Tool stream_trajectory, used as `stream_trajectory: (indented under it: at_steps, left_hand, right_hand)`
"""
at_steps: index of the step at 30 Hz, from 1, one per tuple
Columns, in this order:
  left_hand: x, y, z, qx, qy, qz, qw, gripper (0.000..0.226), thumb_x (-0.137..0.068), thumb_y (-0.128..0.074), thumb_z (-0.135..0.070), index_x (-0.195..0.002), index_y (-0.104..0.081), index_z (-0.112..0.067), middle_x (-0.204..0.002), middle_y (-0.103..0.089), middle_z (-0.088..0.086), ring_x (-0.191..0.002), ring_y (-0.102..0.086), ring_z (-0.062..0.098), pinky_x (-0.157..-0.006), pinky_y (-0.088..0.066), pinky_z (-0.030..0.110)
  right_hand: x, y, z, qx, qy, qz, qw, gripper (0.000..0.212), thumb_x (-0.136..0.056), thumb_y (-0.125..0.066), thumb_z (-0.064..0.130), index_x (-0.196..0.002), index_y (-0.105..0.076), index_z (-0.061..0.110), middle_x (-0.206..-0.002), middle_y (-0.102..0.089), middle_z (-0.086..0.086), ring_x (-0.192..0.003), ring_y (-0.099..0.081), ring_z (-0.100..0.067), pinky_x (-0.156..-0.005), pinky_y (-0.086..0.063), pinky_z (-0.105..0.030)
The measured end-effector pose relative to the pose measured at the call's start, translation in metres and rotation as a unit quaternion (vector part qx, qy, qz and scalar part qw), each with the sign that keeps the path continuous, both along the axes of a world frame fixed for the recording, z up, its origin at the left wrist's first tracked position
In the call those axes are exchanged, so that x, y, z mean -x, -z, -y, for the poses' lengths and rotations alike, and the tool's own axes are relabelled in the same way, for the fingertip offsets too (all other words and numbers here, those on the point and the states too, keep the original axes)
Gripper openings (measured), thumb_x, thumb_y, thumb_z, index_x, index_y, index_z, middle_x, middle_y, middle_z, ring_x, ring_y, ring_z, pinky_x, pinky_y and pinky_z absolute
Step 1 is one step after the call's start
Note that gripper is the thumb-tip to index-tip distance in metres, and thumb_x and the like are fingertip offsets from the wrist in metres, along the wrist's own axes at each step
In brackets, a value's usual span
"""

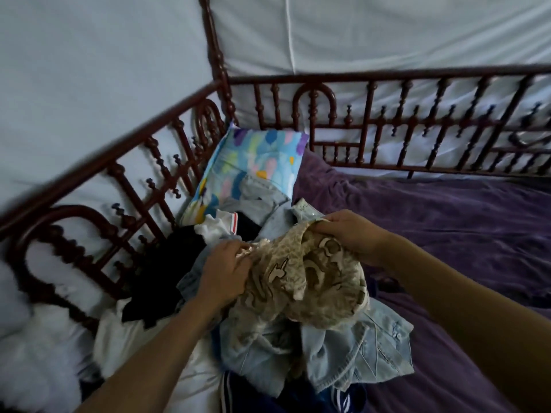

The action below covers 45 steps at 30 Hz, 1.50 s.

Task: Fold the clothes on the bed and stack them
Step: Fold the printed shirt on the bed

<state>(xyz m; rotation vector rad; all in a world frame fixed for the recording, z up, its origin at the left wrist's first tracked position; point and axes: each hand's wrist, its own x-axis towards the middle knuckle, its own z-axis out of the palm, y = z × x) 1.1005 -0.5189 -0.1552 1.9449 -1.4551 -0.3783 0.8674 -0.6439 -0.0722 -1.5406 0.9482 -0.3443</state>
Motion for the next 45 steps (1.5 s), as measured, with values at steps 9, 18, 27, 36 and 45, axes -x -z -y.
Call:
stream_trajectory:
  at_steps: [9,18,27,36,45]
  left_hand:
    - [0.053,-0.062,-0.067,0.096,0.055,-0.075,0.991,0.039,-0.081,-0.055,-0.049,-0.080,-0.061,-0.011,-0.073,-0.060,0.006,-0.065,-0.055,0.015,-0.060,-0.044,0.033]
    - [0.091,-0.157,-0.059,0.187,0.091,-0.047,0.977,0.029,-0.094,-0.048,-0.013,-0.068,-0.038,-0.011,-0.055,-0.037,-0.005,-0.049,-0.037,0.006,-0.049,-0.027,0.021]
    - [0.187,-0.208,-0.034,0.135,0.232,0.019,0.963,0.035,-0.072,-0.059,-0.040,-0.062,-0.047,-0.009,-0.056,-0.044,0.000,-0.052,-0.040,0.013,-0.056,-0.034,0.032]
    - [0.344,-0.191,-0.044,0.069,0.310,-0.213,0.924,0.036,-0.084,-0.051,-0.053,-0.092,-0.053,-0.018,-0.082,-0.052,0.001,-0.075,-0.048,0.013,-0.075,-0.039,0.037]
    - [0.410,-0.195,-0.060,-0.039,0.450,0.086,0.888,0.068,-0.057,-0.062,-0.079,-0.068,-0.063,-0.012,-0.057,-0.056,-0.003,-0.049,-0.047,0.011,-0.053,-0.034,0.030]
  right_hand:
    - [-0.014,-0.070,-0.089,0.014,-0.105,0.000,0.994,0.019,-0.085,-0.063,-0.001,-0.103,-0.069,-0.003,-0.097,-0.071,-0.023,-0.082,-0.068,-0.030,-0.073,-0.057,-0.034]
    - [0.111,-0.081,-0.097,0.420,0.124,-0.307,0.845,0.010,-0.084,-0.062,0.014,-0.078,-0.062,0.022,-0.075,-0.059,0.000,-0.075,-0.058,-0.024,-0.059,-0.039,-0.032]
    - [0.233,-0.147,-0.131,0.327,0.315,0.025,0.891,0.021,-0.080,-0.048,0.021,-0.070,-0.066,0.016,-0.069,-0.062,-0.010,-0.065,-0.055,-0.022,-0.062,-0.041,-0.034]
    - [0.376,-0.169,-0.202,0.262,0.321,-0.008,0.910,0.026,-0.081,-0.072,0.038,-0.090,-0.076,0.014,-0.083,-0.075,-0.005,-0.072,-0.071,-0.017,-0.068,-0.059,-0.029]
    - [0.469,-0.149,-0.248,0.198,0.187,-0.055,0.961,0.032,-0.075,-0.077,0.023,-0.105,-0.070,0.015,-0.092,-0.075,0.002,-0.085,-0.071,-0.015,-0.069,-0.054,-0.020]
